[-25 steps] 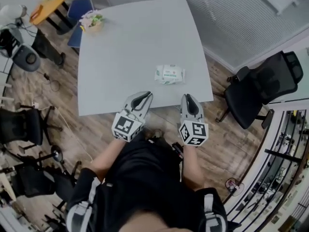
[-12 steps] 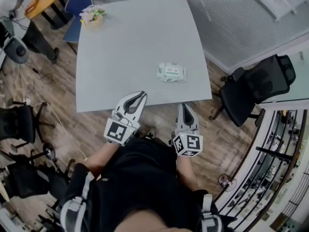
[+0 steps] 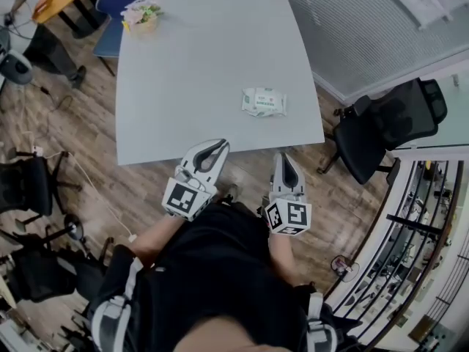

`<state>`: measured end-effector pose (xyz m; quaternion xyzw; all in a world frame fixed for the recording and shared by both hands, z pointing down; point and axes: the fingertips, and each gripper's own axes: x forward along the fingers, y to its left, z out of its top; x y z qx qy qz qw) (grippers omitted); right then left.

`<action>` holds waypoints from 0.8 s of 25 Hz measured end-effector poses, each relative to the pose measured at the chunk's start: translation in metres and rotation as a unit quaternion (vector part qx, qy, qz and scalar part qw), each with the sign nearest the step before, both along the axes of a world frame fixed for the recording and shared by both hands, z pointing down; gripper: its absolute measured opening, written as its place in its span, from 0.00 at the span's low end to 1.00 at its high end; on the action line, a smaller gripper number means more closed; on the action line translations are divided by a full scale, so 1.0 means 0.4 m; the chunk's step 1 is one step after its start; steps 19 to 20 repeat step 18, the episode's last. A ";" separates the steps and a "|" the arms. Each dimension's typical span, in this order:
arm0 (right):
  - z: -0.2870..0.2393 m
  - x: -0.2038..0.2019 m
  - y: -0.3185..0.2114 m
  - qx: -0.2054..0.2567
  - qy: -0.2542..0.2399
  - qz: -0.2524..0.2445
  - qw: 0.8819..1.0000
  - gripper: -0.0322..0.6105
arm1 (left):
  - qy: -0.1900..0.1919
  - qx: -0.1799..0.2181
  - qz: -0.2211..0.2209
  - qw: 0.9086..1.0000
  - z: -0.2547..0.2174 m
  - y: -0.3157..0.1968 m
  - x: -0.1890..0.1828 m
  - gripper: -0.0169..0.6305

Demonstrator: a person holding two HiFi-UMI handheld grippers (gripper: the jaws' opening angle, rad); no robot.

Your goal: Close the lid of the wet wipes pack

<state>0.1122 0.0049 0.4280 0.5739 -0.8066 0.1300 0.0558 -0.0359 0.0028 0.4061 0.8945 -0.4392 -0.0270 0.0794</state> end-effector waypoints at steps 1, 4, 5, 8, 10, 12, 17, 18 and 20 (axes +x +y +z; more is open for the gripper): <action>-0.001 -0.002 0.000 0.000 0.001 0.000 1.000 0.08 | 0.001 0.000 0.001 1.000 0.000 0.000 -0.002 0.09; -0.002 -0.010 0.001 -0.001 0.002 0.000 1.000 0.08 | 0.003 0.001 0.006 1.000 -0.003 0.002 -0.004 0.09; -0.005 -0.012 0.001 0.000 0.003 0.000 1.000 0.08 | 0.004 0.002 0.007 1.000 -0.005 0.002 -0.004 0.09; -0.013 -0.021 0.000 0.003 0.002 -0.002 1.000 0.08 | 0.006 0.006 0.007 1.000 -0.012 -0.001 -0.009 0.09; -0.014 -0.025 -0.001 0.004 0.002 -0.005 1.000 0.08 | 0.005 0.006 0.008 1.000 -0.013 -0.002 -0.010 0.09; -0.010 -0.026 -0.002 0.003 0.001 -0.006 1.000 0.08 | 0.003 0.008 0.010 1.000 -0.013 -0.002 -0.008 0.09; -0.012 -0.024 -0.004 0.005 -0.003 -0.007 1.000 0.08 | 0.002 0.012 0.010 1.000 -0.022 -0.004 -0.006 0.09; -0.013 -0.024 -0.004 0.006 -0.003 -0.007 1.000 0.08 | 0.002 0.013 0.010 1.000 -0.024 -0.004 -0.006 0.09; -0.013 -0.024 -0.004 0.006 -0.003 -0.007 1.000 0.08 | 0.002 0.013 0.010 1.000 -0.024 -0.004 -0.006 0.09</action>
